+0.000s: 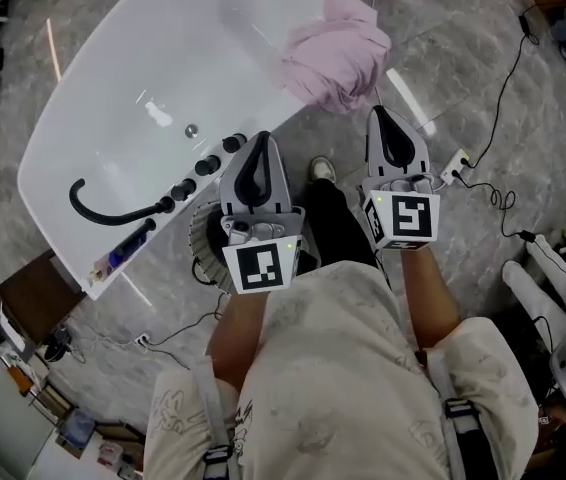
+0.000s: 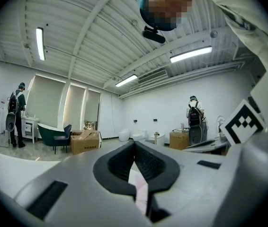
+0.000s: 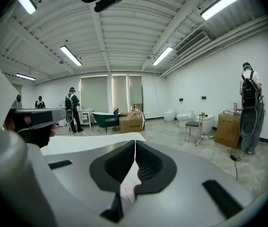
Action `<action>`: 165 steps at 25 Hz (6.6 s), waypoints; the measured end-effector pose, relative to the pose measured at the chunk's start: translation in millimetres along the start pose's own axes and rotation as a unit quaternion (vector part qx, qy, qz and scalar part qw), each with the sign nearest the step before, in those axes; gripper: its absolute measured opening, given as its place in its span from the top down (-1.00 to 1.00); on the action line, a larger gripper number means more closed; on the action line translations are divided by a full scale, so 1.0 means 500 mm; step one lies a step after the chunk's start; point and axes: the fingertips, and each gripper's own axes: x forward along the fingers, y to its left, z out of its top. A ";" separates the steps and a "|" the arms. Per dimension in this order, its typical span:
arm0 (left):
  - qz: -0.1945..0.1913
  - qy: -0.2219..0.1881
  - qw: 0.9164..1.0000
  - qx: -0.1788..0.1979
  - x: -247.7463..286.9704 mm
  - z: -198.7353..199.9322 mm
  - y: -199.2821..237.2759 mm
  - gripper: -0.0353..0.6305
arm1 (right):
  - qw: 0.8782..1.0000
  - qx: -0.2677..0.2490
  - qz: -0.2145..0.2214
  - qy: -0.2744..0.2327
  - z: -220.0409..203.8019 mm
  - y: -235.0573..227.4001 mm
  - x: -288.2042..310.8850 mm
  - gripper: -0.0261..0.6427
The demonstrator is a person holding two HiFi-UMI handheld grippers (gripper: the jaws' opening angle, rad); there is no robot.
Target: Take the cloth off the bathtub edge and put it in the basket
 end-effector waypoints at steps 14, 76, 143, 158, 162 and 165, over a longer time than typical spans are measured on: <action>0.003 0.050 0.998 -0.030 0.144 -0.134 -0.022 0.88 | 0.990 -0.012 0.028 0.137 -0.250 -0.110 0.249 0.65; 0.105 0.009 0.993 -0.047 -0.124 -0.081 0.103 0.88 | 0.989 -0.028 0.088 0.119 -0.163 0.050 0.219 0.78; 0.404 -0.102 0.909 0.032 -1.332 0.229 0.294 0.88 | 0.872 0.004 0.421 -0.251 0.371 0.987 -0.800 0.78; 0.437 -0.091 0.895 0.019 -1.366 0.198 0.295 0.88 | 0.882 -0.058 0.458 -0.093 0.097 1.079 -0.725 0.78; 0.444 -0.090 0.891 0.017 -1.374 0.189 0.296 0.88 | 0.887 -0.087 0.452 -0.047 0.005 1.086 -0.699 0.78; 0.446 -0.087 0.891 0.016 -1.372 0.182 0.299 0.88 | 0.888 -0.104 0.449 -0.016 -0.062 1.086 -0.674 0.78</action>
